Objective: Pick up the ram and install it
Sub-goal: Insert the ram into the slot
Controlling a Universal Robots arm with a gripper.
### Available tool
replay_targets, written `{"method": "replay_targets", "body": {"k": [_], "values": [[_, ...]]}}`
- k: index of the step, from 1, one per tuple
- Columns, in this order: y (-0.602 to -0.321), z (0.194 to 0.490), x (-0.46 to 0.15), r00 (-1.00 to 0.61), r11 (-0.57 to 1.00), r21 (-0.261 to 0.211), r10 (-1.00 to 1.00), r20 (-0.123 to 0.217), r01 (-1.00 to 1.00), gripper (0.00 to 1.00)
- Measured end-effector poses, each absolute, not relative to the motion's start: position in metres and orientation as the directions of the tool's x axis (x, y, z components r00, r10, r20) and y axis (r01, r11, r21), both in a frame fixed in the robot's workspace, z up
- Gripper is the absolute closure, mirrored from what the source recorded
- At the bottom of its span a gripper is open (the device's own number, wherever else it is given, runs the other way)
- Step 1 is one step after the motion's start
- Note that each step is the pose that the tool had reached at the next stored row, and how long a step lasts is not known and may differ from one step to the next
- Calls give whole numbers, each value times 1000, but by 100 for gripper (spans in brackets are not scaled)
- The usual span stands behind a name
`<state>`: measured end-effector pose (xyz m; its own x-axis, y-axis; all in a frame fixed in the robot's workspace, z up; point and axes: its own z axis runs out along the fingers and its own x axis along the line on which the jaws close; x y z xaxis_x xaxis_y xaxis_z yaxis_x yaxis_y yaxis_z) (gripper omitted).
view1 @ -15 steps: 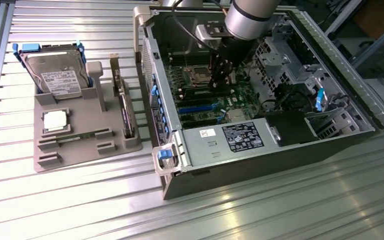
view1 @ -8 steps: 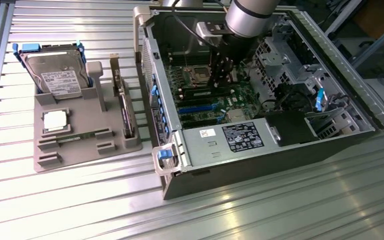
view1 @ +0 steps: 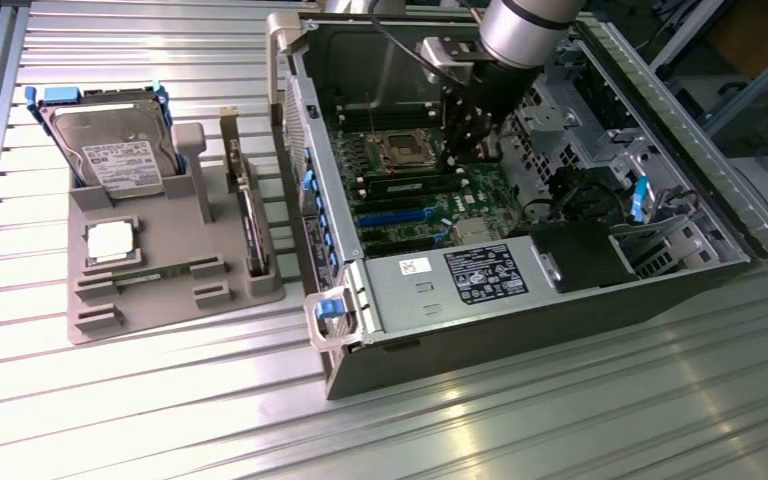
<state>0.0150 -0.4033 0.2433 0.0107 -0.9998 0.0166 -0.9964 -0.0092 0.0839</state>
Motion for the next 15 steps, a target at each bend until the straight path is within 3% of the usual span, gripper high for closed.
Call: {"method": "replay_targets", "body": {"k": [9, 15], "values": [[-403, 248, 63, 11, -9, 92, -1000, 17, -996, 89], [-403, 271, 73, 11, -9, 92, -1000, 17, -996, 89]]}}
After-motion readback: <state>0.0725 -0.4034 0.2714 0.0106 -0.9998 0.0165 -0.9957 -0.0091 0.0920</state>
